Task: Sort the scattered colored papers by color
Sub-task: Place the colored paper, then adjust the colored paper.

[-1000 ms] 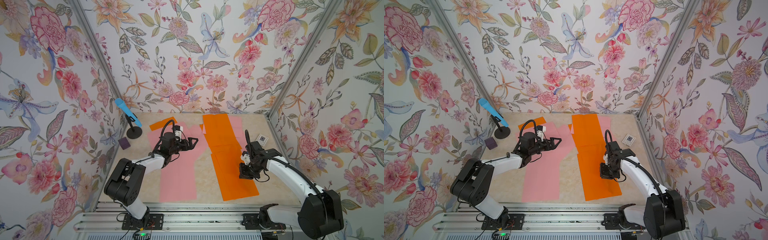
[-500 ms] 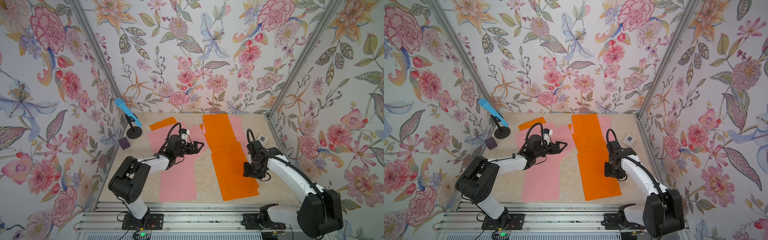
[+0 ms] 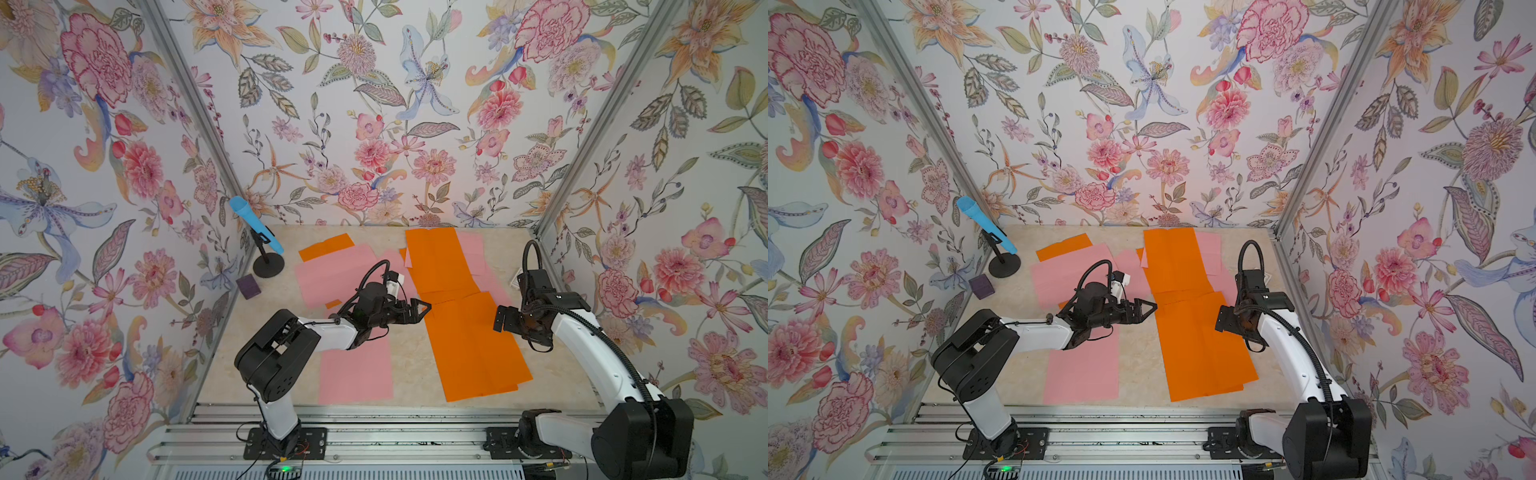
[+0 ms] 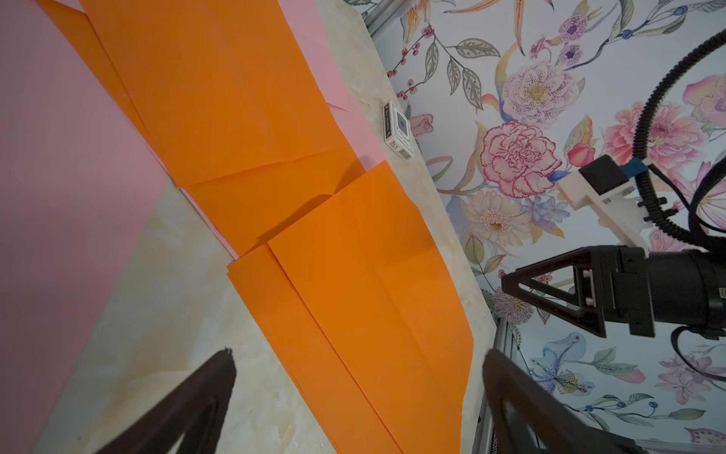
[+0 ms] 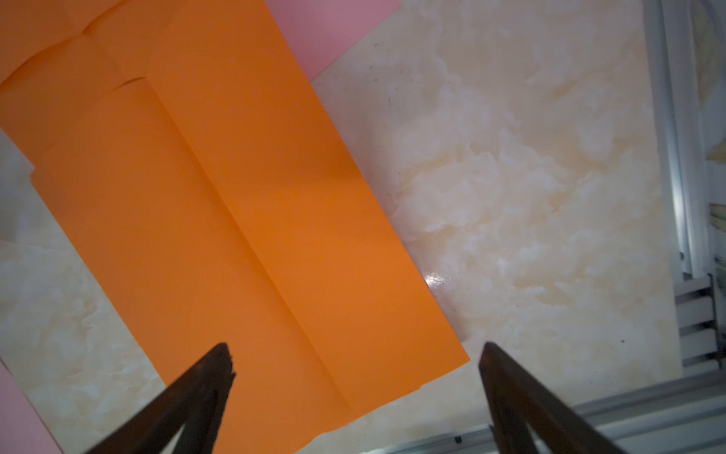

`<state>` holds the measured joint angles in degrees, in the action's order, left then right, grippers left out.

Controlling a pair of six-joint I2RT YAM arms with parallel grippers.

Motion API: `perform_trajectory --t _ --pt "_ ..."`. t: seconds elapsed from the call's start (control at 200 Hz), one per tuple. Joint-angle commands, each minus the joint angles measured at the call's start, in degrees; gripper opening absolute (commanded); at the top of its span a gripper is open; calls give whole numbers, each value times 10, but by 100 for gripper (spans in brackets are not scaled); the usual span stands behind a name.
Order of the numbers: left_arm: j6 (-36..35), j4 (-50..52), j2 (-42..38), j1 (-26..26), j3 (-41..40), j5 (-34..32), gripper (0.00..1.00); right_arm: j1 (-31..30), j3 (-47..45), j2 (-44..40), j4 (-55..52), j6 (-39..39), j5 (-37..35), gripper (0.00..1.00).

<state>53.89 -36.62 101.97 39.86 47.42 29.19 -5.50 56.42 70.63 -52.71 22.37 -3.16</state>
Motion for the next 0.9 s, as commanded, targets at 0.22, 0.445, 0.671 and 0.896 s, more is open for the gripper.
perform_trajectory --t 0.22,0.445,0.671,0.896 --pt "44 -48 39 42 12 -26 100 48 -52 78 156 42 106 19" --pt "51 -54 53 67 17 -31 100 85 -62 135 199 49 115 0" --pt "50 -54 47 71 -1 -35 100 132 -84 174 242 59 134 0" --pt "52 -57 46 75 -12 -33 100 159 -91 202 266 59 139 0"
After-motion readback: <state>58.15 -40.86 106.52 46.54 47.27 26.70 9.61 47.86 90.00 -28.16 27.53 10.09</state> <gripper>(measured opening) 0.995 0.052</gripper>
